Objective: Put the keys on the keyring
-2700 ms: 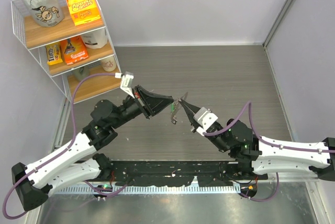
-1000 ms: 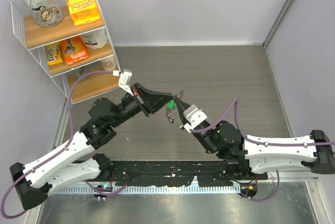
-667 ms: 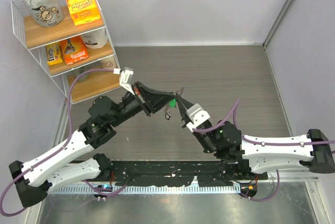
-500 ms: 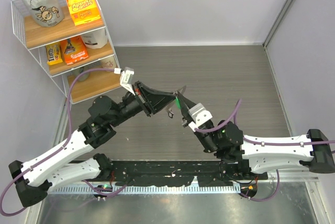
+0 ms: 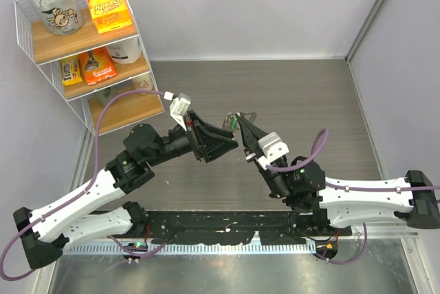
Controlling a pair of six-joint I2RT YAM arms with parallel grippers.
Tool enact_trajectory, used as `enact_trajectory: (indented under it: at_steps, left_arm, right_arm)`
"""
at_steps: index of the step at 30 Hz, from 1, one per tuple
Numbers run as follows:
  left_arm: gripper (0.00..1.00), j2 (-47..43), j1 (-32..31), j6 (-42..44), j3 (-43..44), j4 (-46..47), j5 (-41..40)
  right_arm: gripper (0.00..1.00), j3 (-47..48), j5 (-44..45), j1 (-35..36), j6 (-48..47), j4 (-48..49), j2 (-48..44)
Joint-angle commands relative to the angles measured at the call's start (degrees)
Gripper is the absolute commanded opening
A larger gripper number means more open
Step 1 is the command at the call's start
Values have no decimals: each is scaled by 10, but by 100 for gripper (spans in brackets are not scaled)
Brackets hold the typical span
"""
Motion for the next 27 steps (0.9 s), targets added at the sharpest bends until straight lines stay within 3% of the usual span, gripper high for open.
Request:
enact_trajectory:
  at_steps: [1, 16, 27]
  left_arm:
    - [54, -16, -3, 25, 28, 7, 27]
    - [56, -68, -3, 71, 31, -33, 17]
    - [56, -48, -3, 104, 61, -31, 6]
  right_arm:
    - [5, 4, -5, -1, 5, 47, -26]
    - [5, -4, -30, -2, -10, 54, -30]
    - [5, -2, -51, -2, -24, 31, -29]
